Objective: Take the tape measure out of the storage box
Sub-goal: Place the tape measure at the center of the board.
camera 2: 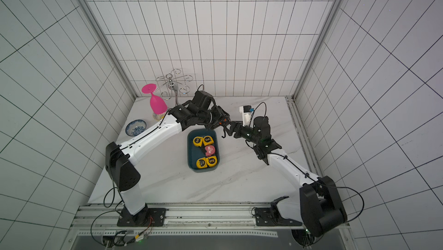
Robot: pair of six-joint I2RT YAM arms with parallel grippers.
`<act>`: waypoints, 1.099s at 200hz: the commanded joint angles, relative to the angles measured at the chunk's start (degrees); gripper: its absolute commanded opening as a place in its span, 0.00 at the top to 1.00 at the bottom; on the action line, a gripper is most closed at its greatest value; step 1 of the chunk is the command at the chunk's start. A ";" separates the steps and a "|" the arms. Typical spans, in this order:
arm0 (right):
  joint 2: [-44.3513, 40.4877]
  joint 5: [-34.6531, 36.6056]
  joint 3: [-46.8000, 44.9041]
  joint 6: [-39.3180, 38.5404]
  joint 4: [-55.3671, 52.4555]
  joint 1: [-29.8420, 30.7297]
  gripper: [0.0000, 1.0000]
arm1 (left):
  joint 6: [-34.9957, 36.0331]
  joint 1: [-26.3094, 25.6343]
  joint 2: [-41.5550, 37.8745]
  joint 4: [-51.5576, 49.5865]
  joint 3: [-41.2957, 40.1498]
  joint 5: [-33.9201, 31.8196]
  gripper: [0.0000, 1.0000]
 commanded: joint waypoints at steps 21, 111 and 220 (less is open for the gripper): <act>0.11 -0.10 -2.14 0.52 3.44 0.60 0.50 | -1.07 -0.34 -0.64 3.82 -1.20 3.58 1.00; 1.38 -0.86 -2.46 2.38 0.42 -3.45 0.73 | 4.81 2.38 -4.31 2.34 -5.33 1.52 0.11; 20.61 -4.17 -3.72 14.04 2.17 -15.96 0.75 | 15.99 8.27 -13.64 -7.75 -16.77 -9.36 0.02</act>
